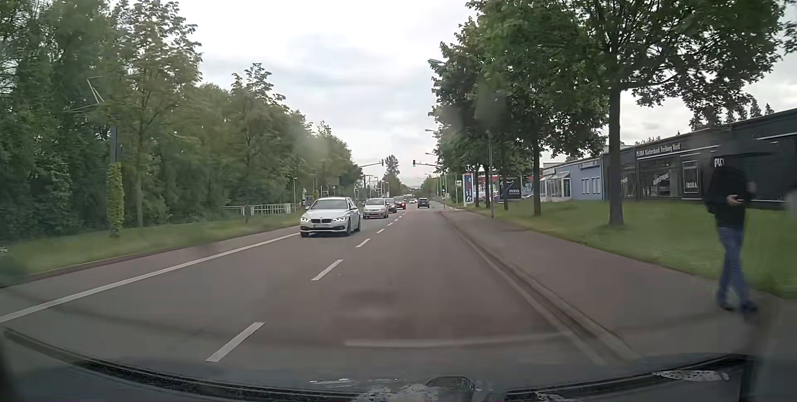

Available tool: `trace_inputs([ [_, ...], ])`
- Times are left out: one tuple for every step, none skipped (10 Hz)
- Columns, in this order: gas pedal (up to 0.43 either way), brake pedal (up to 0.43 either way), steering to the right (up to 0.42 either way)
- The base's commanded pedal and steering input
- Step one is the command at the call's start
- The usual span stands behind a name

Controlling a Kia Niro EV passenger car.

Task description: Follow the waypoints while adhering to traffic rules and regulations

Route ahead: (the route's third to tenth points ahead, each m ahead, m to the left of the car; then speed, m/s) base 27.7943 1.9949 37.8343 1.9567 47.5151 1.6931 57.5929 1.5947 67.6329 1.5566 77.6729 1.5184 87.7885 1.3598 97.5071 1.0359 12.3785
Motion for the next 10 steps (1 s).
trace_inputs([
  [0.079, 0.000, 0.004],
  [0.079, 0.000, 0.004],
  [0.079, 0.000, 0.004],
  [0.079, 0.000, 0.002],
  [0.079, 0.000, 0.000],
  [0.079, 0.000, -0.001],
  [0.079, 0.000, -0.002],
  [0.079, 0.000, -0.002],
  [0.079, 0.000, -0.003],
  [0.087, 0.000, -0.002],
])
